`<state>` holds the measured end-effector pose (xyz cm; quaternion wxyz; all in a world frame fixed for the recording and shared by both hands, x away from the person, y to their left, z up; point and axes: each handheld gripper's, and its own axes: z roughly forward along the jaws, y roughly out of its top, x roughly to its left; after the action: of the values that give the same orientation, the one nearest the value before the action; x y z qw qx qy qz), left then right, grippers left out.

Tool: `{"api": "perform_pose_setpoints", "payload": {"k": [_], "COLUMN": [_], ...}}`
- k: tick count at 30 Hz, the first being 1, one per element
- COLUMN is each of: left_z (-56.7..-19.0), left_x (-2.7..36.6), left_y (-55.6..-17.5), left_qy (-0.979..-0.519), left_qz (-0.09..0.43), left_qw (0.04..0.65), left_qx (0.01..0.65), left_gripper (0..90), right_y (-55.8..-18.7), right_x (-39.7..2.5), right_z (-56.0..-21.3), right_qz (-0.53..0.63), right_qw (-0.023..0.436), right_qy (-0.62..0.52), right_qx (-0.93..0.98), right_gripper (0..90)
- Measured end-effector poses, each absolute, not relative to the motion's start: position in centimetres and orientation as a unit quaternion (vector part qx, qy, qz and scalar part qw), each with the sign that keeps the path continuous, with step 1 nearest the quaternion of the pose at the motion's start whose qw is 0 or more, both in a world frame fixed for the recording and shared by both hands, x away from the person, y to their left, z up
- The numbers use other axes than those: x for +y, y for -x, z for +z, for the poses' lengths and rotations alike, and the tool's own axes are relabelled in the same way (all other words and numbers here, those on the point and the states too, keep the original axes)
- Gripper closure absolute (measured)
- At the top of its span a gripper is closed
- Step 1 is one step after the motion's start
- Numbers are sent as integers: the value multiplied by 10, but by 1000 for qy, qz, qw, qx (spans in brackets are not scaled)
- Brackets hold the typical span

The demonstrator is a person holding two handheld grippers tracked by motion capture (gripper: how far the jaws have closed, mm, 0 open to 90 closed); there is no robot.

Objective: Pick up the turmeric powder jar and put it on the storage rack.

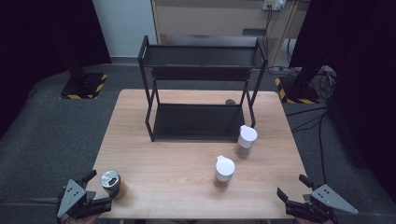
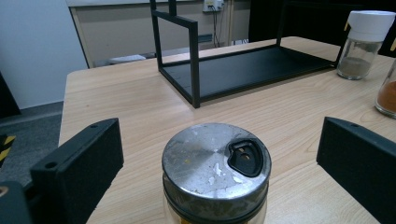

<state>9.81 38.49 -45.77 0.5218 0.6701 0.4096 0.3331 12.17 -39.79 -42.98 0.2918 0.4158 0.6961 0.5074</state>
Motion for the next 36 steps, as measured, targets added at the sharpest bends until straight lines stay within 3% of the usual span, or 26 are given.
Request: {"api": "perform_pose_setpoints", "payload": {"k": [18,36], "left_z": [-447,-412], "left_x": [384,400], "left_y": [-98,-105], "left_qy": [-673,-691], "left_qz": [322,296], "left_qw": [524,520], "left_qx": [411,405], "left_gripper": [0,0], "right_y": [-123,-125], "right_x": [-398,-396], "right_z": [-430,-430], "right_qz": [508,505], "right_qw": [288,286], "right_qy": [-414,-415], "right_qx": [698,701], "right_gripper": [49,49]}}
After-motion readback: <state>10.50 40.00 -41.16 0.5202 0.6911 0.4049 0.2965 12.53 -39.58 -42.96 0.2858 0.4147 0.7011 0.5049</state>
